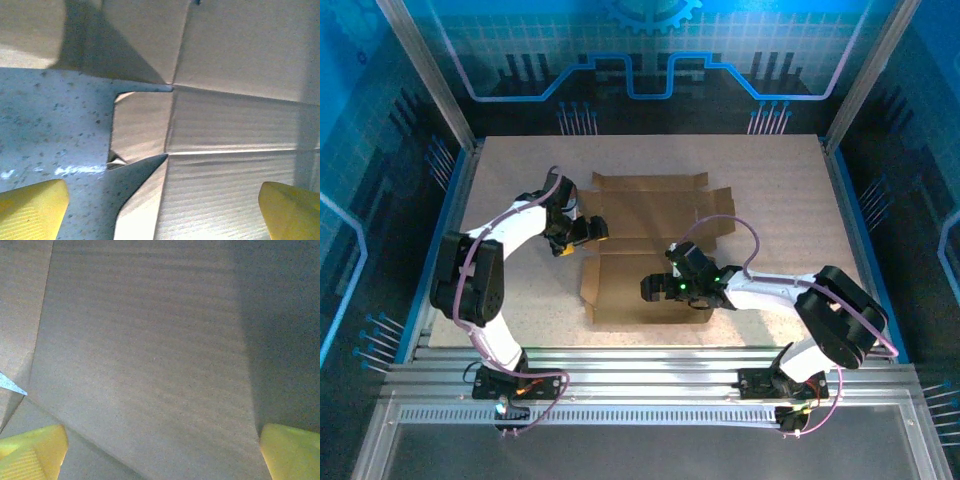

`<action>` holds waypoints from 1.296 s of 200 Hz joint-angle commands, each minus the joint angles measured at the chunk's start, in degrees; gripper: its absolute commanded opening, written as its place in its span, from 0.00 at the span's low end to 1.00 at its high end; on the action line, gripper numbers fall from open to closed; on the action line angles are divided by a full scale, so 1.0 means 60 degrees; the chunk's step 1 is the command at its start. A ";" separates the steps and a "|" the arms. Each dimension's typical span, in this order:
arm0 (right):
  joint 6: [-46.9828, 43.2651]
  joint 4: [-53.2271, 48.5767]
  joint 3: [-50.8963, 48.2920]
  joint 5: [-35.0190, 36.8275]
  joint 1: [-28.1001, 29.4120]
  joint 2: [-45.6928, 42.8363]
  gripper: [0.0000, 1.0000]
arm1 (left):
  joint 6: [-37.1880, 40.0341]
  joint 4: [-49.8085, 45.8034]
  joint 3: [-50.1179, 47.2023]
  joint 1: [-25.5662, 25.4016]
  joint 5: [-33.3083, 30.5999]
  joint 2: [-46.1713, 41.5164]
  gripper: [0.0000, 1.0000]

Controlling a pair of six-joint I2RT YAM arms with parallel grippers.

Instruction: Fold the paper box

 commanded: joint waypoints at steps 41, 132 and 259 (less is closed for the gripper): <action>0.0138 0.0102 -0.0295 0.0039 0.0129 0.0291 1.00 | 0.0063 0.0878 0.0307 -0.0239 0.0478 0.0581 0.98; -0.0159 -0.0376 -0.0211 -0.0119 0.0130 0.0260 1.00 | -0.0081 0.0566 0.0324 -0.0540 -0.1397 0.0574 0.98; 0.0011 -0.0104 -0.0341 -0.0003 0.0149 0.0366 1.00 | 0.0096 0.2060 0.0631 -0.0908 0.1015 0.0392 0.89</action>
